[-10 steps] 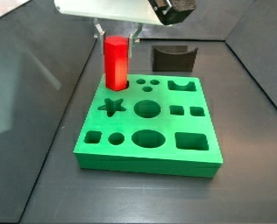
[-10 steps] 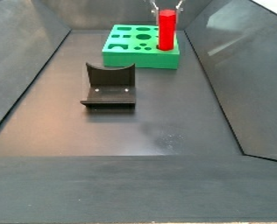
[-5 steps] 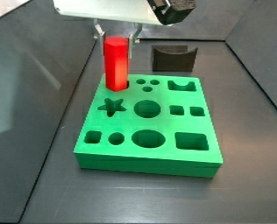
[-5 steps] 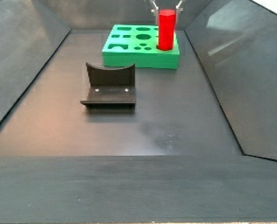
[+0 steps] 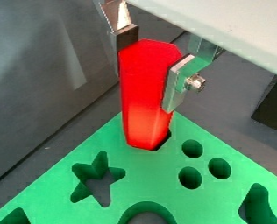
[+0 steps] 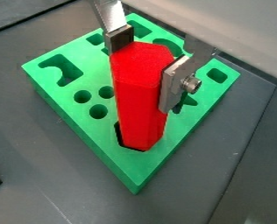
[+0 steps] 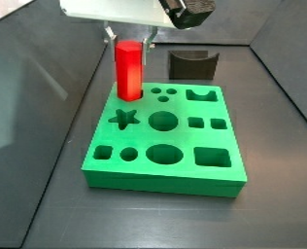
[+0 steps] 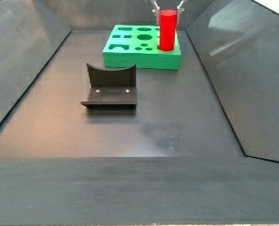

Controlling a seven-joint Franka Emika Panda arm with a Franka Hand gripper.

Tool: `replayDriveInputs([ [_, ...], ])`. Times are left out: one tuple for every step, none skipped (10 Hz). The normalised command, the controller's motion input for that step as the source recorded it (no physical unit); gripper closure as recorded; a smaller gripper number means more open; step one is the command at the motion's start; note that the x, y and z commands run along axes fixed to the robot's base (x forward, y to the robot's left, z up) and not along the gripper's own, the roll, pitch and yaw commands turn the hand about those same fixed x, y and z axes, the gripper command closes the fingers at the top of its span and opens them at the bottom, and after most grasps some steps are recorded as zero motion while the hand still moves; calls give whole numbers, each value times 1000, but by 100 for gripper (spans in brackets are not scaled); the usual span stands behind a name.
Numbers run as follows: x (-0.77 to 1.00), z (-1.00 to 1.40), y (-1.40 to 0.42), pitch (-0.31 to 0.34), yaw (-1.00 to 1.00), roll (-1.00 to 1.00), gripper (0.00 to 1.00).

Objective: Pick up the hexagon object. Move up. Move to above the board. Insert the hexagon object.
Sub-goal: Insert the hexagon object.

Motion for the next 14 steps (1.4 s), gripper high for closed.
replayDriveInputs([
  [0,-366,37,0,0,84,100],
  [6,-117,-14,-3,0,0,100],
  [0,-980,0,-151,0,0,100],
  [-60,-1000,-31,-60,-191,41,100],
  [-83,-1000,-63,-37,-251,31,100],
  [-91,-1000,-63,-23,-251,21,100],
  [-91,-1000,-91,-30,-243,0,100],
  [0,0,6,0,0,-19,100],
  [134,-349,-189,-57,23,36,100],
  [0,-1000,60,0,-117,4,100],
  [0,-1000,146,0,-51,21,100],
  [0,-1000,231,0,0,63,100],
  [0,-1000,223,0,0,56,100],
  [0,-143,69,-6,0,0,100],
])
